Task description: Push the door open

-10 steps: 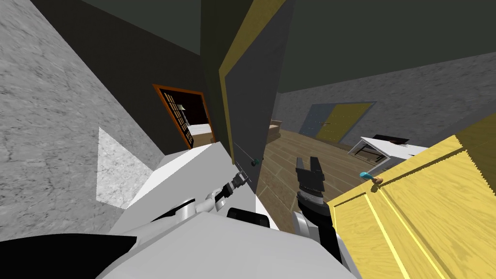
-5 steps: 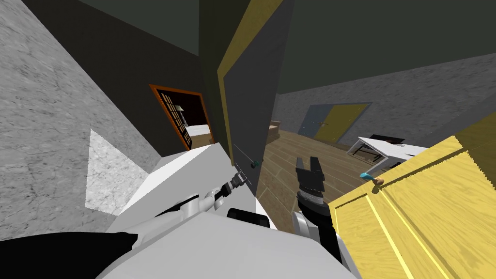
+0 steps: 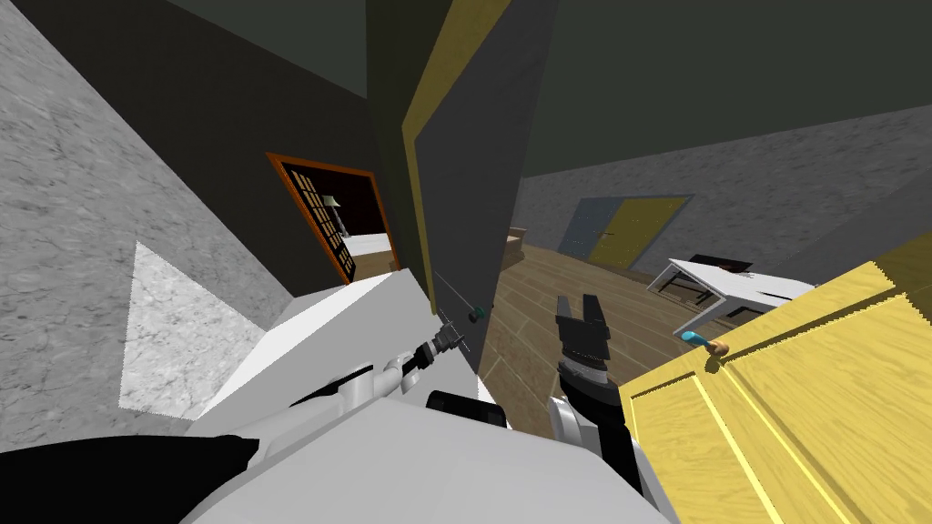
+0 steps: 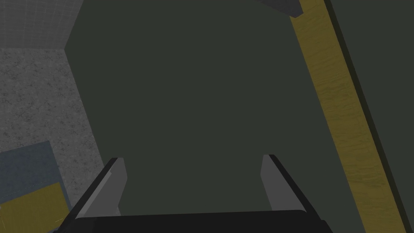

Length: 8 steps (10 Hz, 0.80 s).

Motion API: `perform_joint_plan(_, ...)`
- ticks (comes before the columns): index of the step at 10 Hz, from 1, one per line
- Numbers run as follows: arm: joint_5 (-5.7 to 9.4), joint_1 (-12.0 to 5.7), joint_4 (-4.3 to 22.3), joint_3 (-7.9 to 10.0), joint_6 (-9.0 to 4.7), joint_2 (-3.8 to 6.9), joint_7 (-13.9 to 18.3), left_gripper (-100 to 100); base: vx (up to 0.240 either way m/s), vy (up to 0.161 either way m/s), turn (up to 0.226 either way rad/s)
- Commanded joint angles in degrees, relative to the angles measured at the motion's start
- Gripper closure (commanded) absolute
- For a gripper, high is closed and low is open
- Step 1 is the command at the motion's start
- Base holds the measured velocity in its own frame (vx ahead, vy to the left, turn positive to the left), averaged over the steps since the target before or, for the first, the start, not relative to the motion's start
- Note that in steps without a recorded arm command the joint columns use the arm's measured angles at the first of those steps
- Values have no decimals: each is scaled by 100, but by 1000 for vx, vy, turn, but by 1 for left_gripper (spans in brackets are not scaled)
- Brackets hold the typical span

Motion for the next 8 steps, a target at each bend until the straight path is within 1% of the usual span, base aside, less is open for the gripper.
perform_joint_plan(1,6,14,-46,17,48,-8,-24,-100,157,-132,-17)
perform_joint_plan(4,24,8,-24,74,120,-90,-82,-100,165,-151,-38)
perform_joint_plan(5,28,7,-19,86,136,-108,-95,-100,169,-116,-35)
perform_joint_plan(6,25,14,-40,77,135,-92,-88,-100,84,-47,-2)
perform_joint_plan(7,25,14,-40,77,135,-92,-88,100,-11,3,6)
perform_joint_plan(8,25,14,-40,77,135,-92,-88,100,-24,17,-20)
